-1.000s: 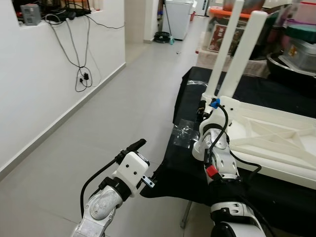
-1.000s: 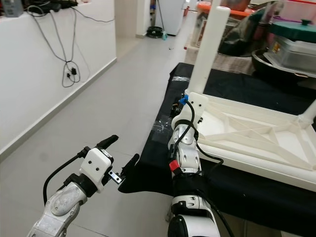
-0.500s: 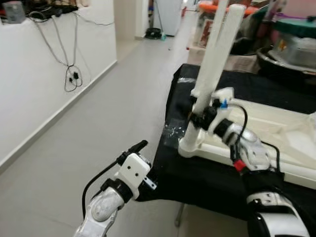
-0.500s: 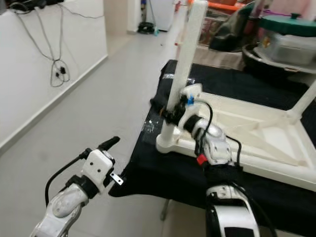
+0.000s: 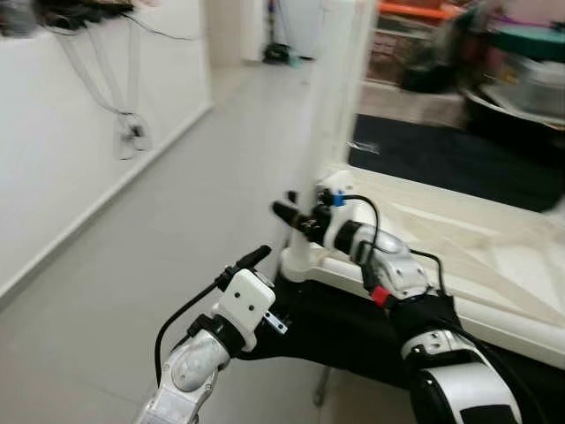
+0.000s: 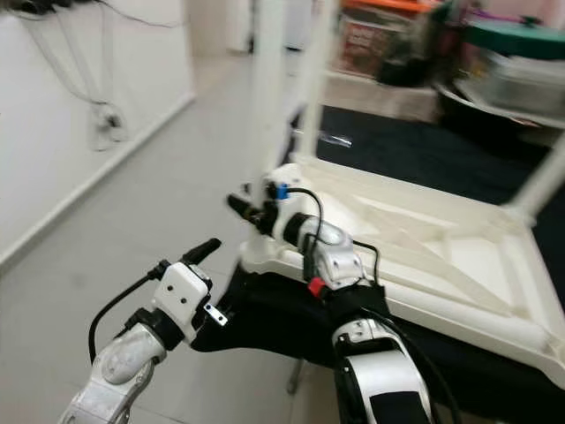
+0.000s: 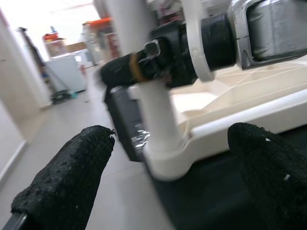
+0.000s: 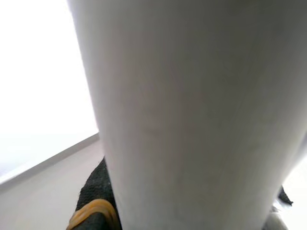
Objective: Building children table
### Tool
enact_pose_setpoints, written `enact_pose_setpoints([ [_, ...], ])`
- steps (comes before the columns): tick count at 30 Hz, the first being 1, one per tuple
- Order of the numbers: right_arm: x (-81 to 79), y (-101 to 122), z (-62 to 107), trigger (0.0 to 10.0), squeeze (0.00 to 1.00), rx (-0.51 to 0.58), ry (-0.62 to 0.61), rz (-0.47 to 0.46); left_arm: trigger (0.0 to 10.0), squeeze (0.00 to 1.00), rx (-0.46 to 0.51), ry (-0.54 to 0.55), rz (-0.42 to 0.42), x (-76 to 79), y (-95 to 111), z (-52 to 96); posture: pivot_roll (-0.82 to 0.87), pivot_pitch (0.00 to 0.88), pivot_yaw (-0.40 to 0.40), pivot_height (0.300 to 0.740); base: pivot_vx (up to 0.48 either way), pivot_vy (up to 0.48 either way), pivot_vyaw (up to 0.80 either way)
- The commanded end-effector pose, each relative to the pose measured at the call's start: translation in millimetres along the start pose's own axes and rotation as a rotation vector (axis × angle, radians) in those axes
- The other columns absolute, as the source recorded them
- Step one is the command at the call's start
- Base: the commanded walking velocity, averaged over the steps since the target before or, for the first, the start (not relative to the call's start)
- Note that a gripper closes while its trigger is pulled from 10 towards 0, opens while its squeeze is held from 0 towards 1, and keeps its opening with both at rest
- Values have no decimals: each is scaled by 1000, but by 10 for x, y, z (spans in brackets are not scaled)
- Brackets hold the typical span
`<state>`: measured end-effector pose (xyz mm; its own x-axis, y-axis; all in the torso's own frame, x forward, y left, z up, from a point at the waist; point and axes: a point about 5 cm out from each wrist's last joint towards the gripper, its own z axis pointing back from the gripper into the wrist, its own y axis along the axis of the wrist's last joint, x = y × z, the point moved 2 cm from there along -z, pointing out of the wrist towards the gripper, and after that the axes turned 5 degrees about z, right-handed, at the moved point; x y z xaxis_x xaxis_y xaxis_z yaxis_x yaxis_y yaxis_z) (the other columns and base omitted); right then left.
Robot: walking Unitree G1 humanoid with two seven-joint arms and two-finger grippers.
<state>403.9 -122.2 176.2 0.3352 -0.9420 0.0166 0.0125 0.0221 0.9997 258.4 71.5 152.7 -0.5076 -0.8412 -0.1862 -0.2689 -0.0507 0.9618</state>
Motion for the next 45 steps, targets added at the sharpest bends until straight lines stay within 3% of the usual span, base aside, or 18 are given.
enact_pose_setpoints([
  [1,530,-82,203,0,0,-63,-393,-47,10000,0,-9,-1,-4,-5,-34,13,102,0,-106,740,0,0,0],
  [5,647,-135,459,0,0,-59,-684,-102,10000,0,-11,-8,-2,9,-40,19,101,0,-100,740,0,0,0],
  [11,535,-183,594,0,0,-65,-802,-129,10000,0,-13,-13,0,21,-44,19,101,0,-99,740,0,0,0],
  [12,435,-213,544,4275,0,-66,-778,-164,10000,0,-16,-15,1,26,-52,20,104,0,-96,740,0,0,0],
  [13,435,-213,544,4275,0,-66,-778,-164,10000,0,-16,-15,1,26,-52,20,104,0,-96,740,0,0,0],
  [14,341,-199,454,10000,0,-45,-709,-176,10000,0,-19,-20,-1,33,-59,21,101,0,-98,740,0,0,0],
  [16,341,-199,454,10000,0,-45,-709,-176,10000,0,-19,-20,-1,33,-59,21,101,0,-98,740,0,0,0],
  [17,261,-158,344,10000,957,-7,-603,-183,10000,0,-21,-22,-2,35,-66,21,102,0,-100,740,0,0,0],
  [18,161,-105,211,10000,1000,30,-447,-179,10000,0,-23,-21,0,32,-73,20,99,0,-98,740,0,0,0],
  [21,166,-39,167,10000,1000,59,-393,-147,10000,0,-25,-22,1,35,-81,17,103,0,-103,740,0,0,0],
  [22,191,31,134,10000,0,83,-321,-121,10000,0,-29,-27,4,50,-92,22,100,0,-102,740,0,0,0],
  [29,184,130,144,10000,0,57,25,-93,10000,0,-35,-36,13,82,-114,26,96,0,-103,740,0,0,0],
  [35,-155,-55,451,10000,0,-67,699,43,10000,0,-49,-36,23,88,-134,26,103,0,-107,740,0,0,0],
  [40,-217,-68,461,10000,0,-68,781,67,10000,0,-57,-40,35,114,-153,48,105,0,-105,740,0,0,0],
  [41,-196,-75,395,5216,0,-69,729,99,10000,0,-54,-42,32,119,-149,53,106,0,-103,740,0,0,0],
  [42,-196,-75,395,5216,0,-69,729,99,10000,0,-54,-42,32,119,-149,53,106,0,-103,740,0,0,0],
  [43,-175,-82,326,0,0,-72,666,118,10000,0,-51,-43,30,123,-146,54,107,0,-105,740,0,0,0],
  [45,-148,-76,268,0,0,-67,604,140,10000,0,-48,-43,30,125,-139,53,105,0,-106,740,0,0,0],
])
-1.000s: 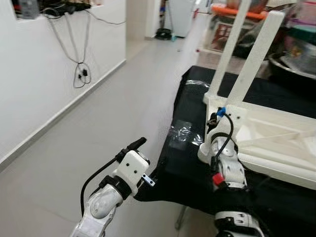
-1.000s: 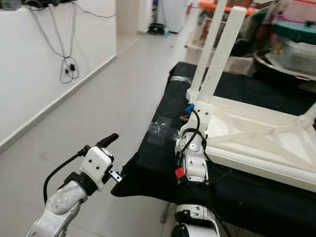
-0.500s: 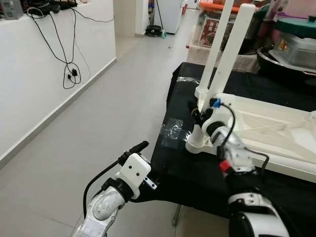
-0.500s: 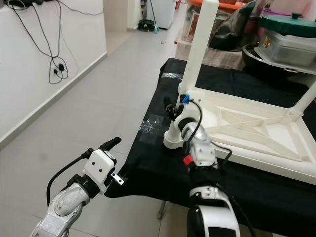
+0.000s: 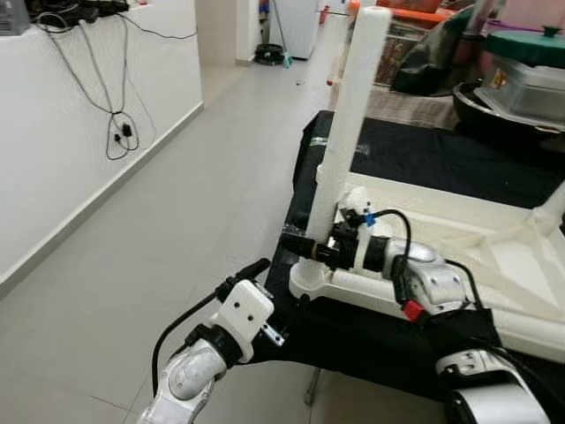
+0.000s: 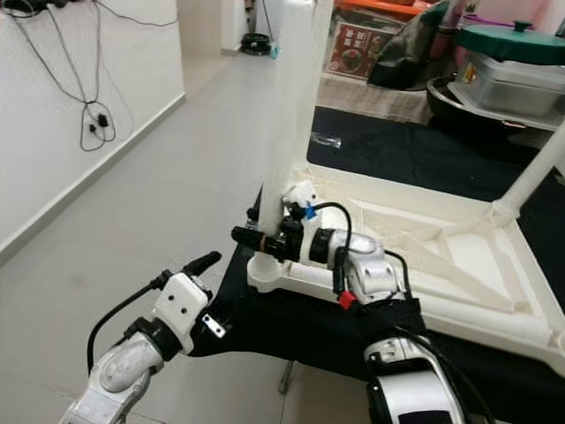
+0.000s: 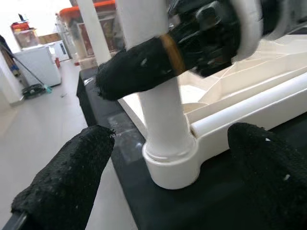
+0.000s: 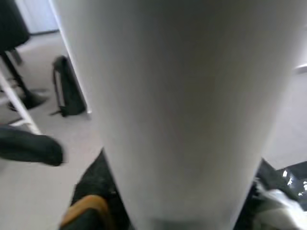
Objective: Building children table
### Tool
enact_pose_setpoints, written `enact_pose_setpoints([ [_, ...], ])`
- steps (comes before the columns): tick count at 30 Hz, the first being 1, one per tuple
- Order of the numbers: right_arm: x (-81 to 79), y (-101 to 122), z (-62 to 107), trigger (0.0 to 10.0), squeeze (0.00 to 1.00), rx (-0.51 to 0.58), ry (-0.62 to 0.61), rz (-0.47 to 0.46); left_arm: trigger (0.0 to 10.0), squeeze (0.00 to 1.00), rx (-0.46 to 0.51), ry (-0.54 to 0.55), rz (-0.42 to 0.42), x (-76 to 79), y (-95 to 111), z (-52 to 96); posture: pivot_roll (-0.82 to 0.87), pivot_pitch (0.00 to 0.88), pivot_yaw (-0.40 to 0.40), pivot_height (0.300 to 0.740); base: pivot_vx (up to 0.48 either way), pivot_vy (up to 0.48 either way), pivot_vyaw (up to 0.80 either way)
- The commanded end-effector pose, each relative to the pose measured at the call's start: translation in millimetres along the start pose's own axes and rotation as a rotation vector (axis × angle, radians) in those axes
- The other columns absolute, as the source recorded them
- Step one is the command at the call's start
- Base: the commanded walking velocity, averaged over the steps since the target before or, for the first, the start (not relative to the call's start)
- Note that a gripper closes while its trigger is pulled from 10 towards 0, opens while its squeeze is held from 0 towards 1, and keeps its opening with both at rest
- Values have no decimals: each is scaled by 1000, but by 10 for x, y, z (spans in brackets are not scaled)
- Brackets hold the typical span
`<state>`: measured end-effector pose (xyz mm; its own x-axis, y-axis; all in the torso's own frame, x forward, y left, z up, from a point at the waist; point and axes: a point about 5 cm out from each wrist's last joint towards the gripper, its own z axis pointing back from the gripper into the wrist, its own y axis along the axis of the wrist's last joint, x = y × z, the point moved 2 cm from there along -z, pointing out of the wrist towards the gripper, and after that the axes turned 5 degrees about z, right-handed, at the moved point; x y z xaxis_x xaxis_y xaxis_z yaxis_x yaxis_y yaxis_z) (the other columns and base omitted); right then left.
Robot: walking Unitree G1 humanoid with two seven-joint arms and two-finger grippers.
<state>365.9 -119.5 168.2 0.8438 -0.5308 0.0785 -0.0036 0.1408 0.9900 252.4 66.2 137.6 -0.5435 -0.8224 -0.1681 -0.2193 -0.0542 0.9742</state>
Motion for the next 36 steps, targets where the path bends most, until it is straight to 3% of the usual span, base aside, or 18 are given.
enact_pose_setpoints([
  [1,54,9,-59,0,0,-18,-57,29,10000,0,-3,-6,5,22,-13,0,105,0,-106,740,0,0,0],
  [2,164,2,-73,0,0,-28,-172,14,10000,0,-2,-7,4,25,-13,-1,104,0,-104,740,0,0,0],
  [3,164,2,-73,0,0,-28,-172,14,10000,0,-2,-7,4,25,-13,-1,104,0,-104,740,0,0,0],
  [5,563,-98,100,0,0,-94,-650,-79,10000,0,2,-8,4,29,-8,-8,101,0,-102,740,0,0,0],
  [6,732,-201,308,0,0,-134,-946,-154,10000,0,4,-8,2,28,-7,-13,101,0,-105,740,0,0,0],
  [7,732,-201,308,0,0,-134,-946,-154,10000,0,4,-8,2,28,-7,-13,101,0,-105,740,0,0,0],
  [8,759,-235,401,0,0,-136,-1062,-180,10000,0,4,-3,9,21,-5,-13,100,0,-104,740,0,0,0],
  [12,746,-284,498,0,0,-128,-1204,-233,10000,0,13,15,41,-4,22,-17,97,0,-102,740,0,0,0],
  [15,555,-357,566,0,0,-100,-1401,-342,10000,0,24,27,37,-41,61,-22,101,0,-110,740,0,0,0],
  [19,408,-370,521,0,0,-85,-1462,-372,10000,0,18,28,27,-52,51,-18,105,0,-111,740,0,0,0],
  [20,334,-376,392,8039,0,-55,-1424,-428,10000,0,15,26,18,-51,41,-11,105,0,-110,740,0,0,0],
  [23,319,-370,352,8039,0,-37,-1410,-447,10000,0,14,26,19,-51,38,-9,105,0,-110,740,0,0,0],
  [24,360,-219,235,10000,1000,65,-1351,-418,10000,0,14,25,20,-51,39,-9,103,0,-108,740,0,0,0],
  [29,438,-105,258,10000,1000,106,-1363,-353,10000,0,16,26,21,-56,45,-9,101,0,-110,740,0,0,0],
  [30,529,-28,410,10000,0,99,-1438,-287,10000,0,17,23,20,-63,49,-7,101,0,-108,740,0,0,0],
  [34,552,-6,452,10000,0,99,-1456,-271,10000,0,17,23,20,-67,50,-6,101,0,-108,740,0,0,0],
  [35,615,121,413,10000,0,163,-1319,-199,10000,0,16,21,21,-59,47,-12,100,0,-105,740,0,0,0],
  [36,616,161,391,10000,0,175,-1269,-171,10000,0,16,21,21,-57,47,-15,101,0,-105,740,0,0,0],
])
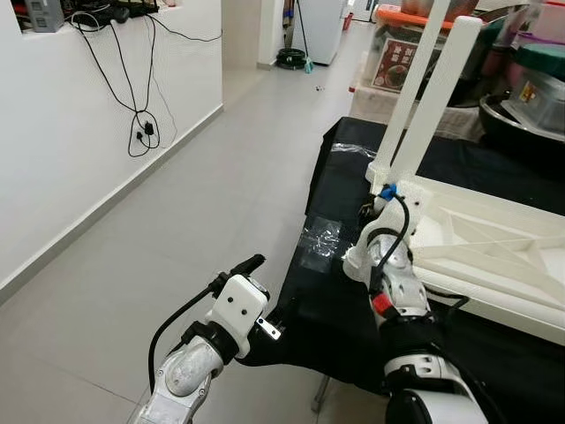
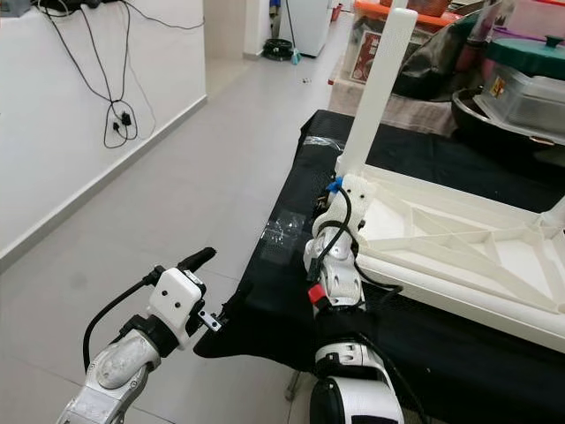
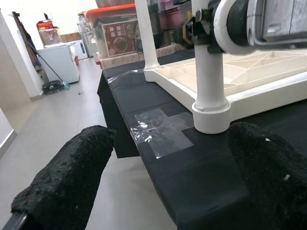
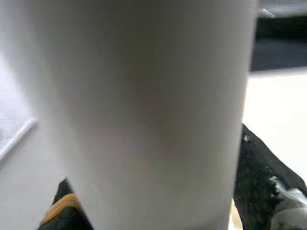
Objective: Building children table
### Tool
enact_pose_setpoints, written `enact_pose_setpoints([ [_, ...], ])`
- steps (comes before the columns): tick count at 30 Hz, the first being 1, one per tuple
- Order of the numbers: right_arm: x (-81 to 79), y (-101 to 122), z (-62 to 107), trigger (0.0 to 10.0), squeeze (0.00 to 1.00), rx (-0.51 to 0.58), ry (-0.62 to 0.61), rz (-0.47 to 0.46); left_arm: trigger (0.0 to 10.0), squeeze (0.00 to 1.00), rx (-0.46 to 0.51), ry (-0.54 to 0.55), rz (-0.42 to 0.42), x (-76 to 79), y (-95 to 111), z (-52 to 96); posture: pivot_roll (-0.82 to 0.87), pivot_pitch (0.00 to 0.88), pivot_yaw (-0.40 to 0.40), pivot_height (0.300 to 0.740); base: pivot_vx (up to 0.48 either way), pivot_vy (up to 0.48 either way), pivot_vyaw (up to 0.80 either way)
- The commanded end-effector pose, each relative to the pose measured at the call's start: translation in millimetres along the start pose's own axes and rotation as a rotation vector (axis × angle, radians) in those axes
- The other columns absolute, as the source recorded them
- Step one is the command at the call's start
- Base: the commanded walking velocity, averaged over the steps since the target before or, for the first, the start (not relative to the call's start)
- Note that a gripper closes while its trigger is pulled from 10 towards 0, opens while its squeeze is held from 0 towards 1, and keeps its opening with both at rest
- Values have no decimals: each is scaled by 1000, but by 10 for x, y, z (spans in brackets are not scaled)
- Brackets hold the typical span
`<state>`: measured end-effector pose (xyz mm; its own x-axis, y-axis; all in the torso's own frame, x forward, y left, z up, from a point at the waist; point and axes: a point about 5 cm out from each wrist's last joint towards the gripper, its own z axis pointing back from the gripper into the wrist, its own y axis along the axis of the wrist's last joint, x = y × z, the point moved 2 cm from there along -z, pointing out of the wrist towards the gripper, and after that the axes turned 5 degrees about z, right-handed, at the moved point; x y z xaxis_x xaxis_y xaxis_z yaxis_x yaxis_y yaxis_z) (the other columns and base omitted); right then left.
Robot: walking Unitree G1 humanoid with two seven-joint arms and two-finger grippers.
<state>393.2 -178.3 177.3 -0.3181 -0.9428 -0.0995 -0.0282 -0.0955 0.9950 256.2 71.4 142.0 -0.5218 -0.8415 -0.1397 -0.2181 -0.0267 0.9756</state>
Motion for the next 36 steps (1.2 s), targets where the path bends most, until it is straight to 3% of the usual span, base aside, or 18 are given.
enact_pose_setpoints([
  [1,13,165,-48,10000,0,75,66,8,10000,0,2,-12,-3,15,14,-7,101,0,-105,740,0,0,0],
  [6,-43,101,-3,10000,0,68,198,48,10000,0,1,-10,-3,15,12,-6,99,0,-108,740,0,0,0],
  [14,-18,-71,126,10000,0,49,242,25,10000,0,4,-1,9,9,21,-16,95,0,-109,740,0,0,0],
  [22,64,-279,452,10000,0,27,326,53,10000,0,0,-8,1,8,6,-13,74,0,-102,740,0,0,0],
  [24,64,-279,452,10000,0,27,326,53,10000,0,0,-8,1,8,6,-13,74,0,-102,740,0,0,0],
  [27,202,-454,696,10000,0,1,354,131,10000,0,-14,-2,14,1,-22,-9,65,0,-97,740,0,0,0],
  [30,242,-489,740,10000,0,-5,346,148,10000,0,-27,6,23,-6,-40,-7,65,0,-97,740,0,0,0],
  [31,267,-512,773,10000,1000,-6,339,148,10000,0,-39,13,31,-16,-60,0,63,0,-93,740,0,0,0],
  [36,283,-543,861,10000,1000,-3,337,150,10000,0,-68,30,58,-36,-114,21,64,0,-91,740,0,0,0],
])
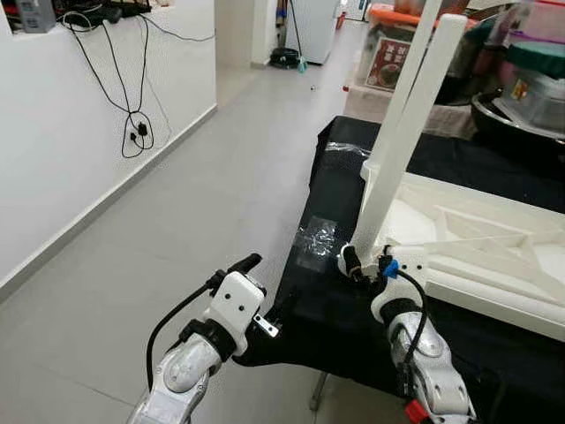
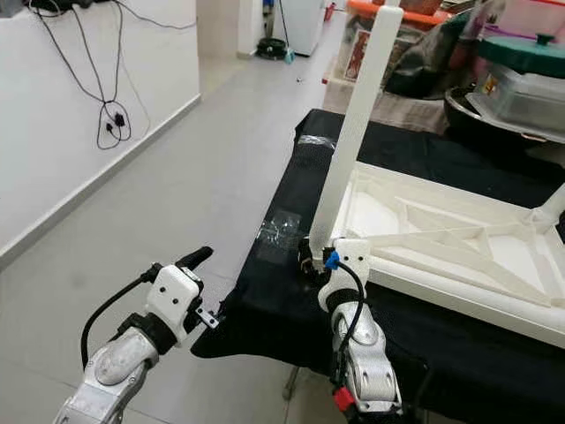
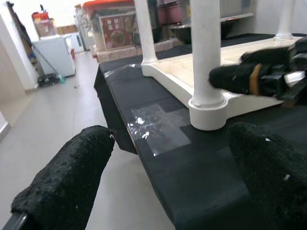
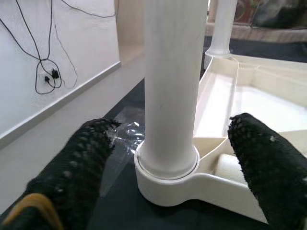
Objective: Building children table
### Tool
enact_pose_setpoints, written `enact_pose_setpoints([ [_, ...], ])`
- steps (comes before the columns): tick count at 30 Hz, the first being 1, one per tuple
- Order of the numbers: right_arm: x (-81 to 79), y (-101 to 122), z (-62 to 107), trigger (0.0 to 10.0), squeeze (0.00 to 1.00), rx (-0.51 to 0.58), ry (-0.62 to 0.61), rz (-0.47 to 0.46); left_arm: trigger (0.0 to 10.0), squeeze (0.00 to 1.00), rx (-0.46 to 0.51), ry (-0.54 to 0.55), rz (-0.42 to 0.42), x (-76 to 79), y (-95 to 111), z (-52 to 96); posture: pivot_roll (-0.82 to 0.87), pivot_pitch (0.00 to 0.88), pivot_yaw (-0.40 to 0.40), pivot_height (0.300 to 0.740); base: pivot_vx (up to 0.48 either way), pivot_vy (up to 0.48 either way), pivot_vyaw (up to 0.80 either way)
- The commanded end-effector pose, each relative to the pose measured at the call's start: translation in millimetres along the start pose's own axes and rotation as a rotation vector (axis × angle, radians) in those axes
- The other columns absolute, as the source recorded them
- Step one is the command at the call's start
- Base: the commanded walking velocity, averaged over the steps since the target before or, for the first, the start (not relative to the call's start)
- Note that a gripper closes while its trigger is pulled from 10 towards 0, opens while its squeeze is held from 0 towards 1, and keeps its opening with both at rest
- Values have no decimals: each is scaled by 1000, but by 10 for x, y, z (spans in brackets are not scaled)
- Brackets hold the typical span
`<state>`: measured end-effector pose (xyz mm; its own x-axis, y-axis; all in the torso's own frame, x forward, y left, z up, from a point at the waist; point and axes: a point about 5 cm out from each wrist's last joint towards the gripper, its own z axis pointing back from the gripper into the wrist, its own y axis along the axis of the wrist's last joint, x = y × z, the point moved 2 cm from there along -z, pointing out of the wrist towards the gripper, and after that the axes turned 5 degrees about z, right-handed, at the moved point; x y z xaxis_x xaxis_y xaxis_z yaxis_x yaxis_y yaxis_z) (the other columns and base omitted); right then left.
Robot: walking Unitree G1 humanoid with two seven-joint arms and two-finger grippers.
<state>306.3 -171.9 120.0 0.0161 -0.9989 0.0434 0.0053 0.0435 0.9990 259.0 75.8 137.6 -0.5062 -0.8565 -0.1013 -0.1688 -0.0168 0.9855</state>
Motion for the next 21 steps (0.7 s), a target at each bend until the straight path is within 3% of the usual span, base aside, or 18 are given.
enact_pose_setpoints([
  [1,4,7,22,10000,1000,7,-4,8,10000,0,-30,3,22,7,-65,11,64,0,-91,740,0,0,0],
  [4,-44,-28,63,10000,1000,-13,-21,24,10000,0,-54,15,28,-14,-110,31,63,0,-88,740,0,0,0],
  [5,-53,-46,74,10000,757,-23,-31,38,10000,0,-64,23,26,-26,-134,42,65,0,-89,740,0,0,0],
  [6,-55,-93,92,10000,0,-45,-51,52,10000,0,-86,35,15,-41,-181,63,67,0,-89,740,0,0,0],
  [8,-58,-110,98,10000,0,-54,-54,54,10000,0,-91,38,14,-44,-192,69,67,0,-89,740,0,0,0],
  [17,-67,-129,110,10000,0,-58,-68,95,10000,0,-139,55,2,-72,-289,86,64,0,-87,740,0,0,-769],
  [21,-141,-122,93,10000,0,-53,-49,83,10000,0,-139,46,-30,-65,-307,93,65,0,-82,740,0,0,0],
])
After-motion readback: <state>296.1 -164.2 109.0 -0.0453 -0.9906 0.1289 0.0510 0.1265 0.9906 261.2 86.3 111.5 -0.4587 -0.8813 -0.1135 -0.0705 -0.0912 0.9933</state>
